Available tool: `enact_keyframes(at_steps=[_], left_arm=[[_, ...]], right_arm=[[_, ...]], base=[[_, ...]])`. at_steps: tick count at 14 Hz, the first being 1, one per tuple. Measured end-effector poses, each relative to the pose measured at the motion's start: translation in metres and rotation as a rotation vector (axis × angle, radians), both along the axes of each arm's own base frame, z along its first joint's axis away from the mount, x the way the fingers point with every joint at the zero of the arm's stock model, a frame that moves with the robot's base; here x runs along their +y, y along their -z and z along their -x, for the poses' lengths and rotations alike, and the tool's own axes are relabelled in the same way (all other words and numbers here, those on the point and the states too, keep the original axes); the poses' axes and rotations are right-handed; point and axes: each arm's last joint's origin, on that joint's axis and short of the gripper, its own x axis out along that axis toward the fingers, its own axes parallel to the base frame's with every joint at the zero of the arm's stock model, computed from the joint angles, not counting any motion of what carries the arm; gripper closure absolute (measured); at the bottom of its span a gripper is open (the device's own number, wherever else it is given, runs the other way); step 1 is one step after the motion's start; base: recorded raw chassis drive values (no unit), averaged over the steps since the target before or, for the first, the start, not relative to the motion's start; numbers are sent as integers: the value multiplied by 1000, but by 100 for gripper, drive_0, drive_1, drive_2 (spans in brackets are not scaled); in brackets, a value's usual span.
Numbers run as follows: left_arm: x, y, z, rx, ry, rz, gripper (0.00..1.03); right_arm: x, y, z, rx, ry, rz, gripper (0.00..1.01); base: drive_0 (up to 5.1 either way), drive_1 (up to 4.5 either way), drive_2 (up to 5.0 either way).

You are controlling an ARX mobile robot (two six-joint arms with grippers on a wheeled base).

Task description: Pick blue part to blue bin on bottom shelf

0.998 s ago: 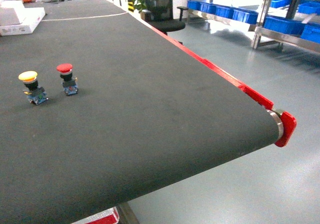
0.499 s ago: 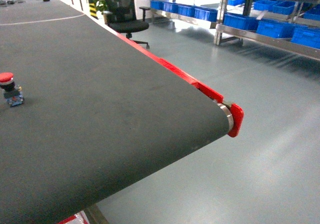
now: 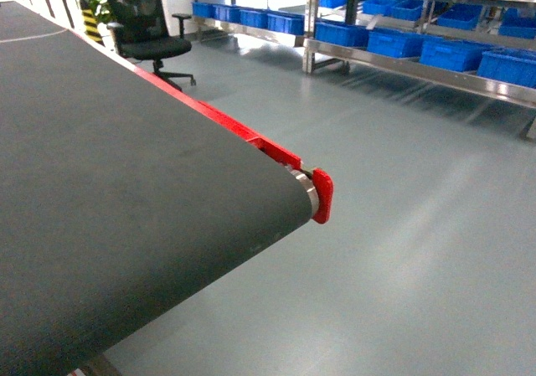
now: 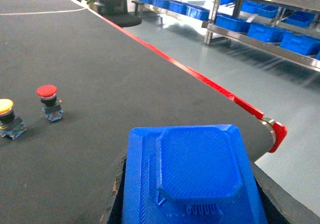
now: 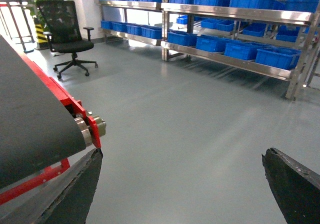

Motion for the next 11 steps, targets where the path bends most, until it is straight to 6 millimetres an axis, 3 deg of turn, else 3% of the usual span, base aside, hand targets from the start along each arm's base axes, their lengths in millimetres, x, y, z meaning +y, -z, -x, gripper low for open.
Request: enact_keyframes(at_steps=[11], left_arm=[[0, 0, 0, 0, 0, 0, 59]], right_arm=[[0, 0, 0, 0, 0, 0, 3]], base=[[-159, -159, -159]])
